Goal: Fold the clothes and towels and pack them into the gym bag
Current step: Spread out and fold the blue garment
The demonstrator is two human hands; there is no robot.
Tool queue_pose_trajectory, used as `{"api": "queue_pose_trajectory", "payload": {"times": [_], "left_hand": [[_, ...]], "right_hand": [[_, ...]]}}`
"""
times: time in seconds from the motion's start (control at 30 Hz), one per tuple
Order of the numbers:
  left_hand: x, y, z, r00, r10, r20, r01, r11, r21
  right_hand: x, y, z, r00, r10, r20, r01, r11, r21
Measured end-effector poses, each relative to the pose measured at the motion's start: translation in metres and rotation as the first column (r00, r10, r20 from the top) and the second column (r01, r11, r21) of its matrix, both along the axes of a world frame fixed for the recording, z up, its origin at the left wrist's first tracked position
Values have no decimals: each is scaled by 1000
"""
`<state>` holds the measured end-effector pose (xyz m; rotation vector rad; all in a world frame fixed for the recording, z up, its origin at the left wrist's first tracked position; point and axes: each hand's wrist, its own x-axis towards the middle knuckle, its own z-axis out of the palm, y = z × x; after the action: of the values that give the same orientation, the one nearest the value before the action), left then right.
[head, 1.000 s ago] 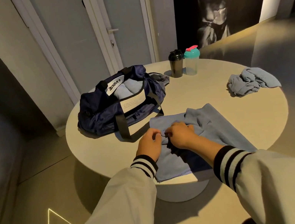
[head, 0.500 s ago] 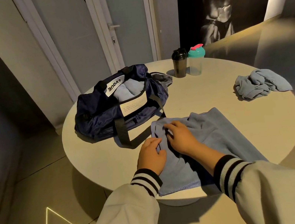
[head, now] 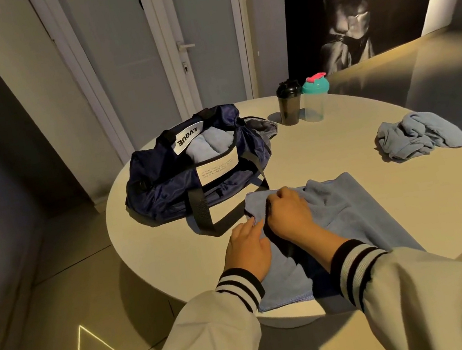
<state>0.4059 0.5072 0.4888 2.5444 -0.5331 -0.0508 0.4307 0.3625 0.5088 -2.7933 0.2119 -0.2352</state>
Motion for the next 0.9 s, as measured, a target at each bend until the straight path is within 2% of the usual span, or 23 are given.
{"api": "queue_pose_trajectory", "payload": {"times": [0.07, 0.2, 0.37, 0.47, 0.63, 0.73, 0.9], "left_hand": [[0, 0, -1, 1000, -1, -2, 1, 1000, 6], [2, -1, -1, 1000, 4, 4, -4, 999, 38], [-1, -2, 2, 1000, 12, -13, -12, 999, 45], [-1, -2, 3, 1000, 19, -19, -17, 998, 64], [-3, -3, 4, 999, 23, -38, -20, 998, 65], [-2, -2, 5, 999, 34, -35, -33, 998, 47], [2, -1, 6, 995, 60, -79, -68, 992, -110]], "right_hand": [[4, -1, -1, 998, 52, 44, -54, 998, 35], [10, -3, -8, 984, 110, -142, -117, 992, -40], [2, -4, -14, 995, 85, 61, -88, 995, 49], [-3, -3, -13, 993, 65, 100, -68, 997, 26], [-1, -6, -14, 999, 32, -26, -31, 999, 19], [3, -9, -10, 998, 38, -42, -36, 998, 57], [9, 1, -1, 978, 166, -129, -157, 985, 72]]}}
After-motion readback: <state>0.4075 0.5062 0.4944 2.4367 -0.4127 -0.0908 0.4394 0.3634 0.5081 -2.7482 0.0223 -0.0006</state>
